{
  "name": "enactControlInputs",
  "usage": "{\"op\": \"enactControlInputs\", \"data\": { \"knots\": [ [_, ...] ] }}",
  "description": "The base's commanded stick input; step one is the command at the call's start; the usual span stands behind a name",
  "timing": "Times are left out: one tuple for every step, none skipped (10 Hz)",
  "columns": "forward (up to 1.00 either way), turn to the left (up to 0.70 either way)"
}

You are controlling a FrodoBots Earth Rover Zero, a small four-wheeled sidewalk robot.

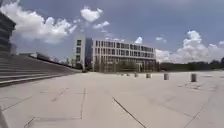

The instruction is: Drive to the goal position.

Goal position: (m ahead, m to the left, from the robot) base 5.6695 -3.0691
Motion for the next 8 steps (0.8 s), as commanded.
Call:
{"op": "enactControlInputs", "data": {
  "knots": [
    [0.7,0.0],
    [0.7,0.0],
    [0.7,-0.13],
    [0.7,-0.13],
    [0.7,0.0],
    [0.7,0.0],
    [0.7,-0.05],
    [0.7,-0.24]
  ]
}}
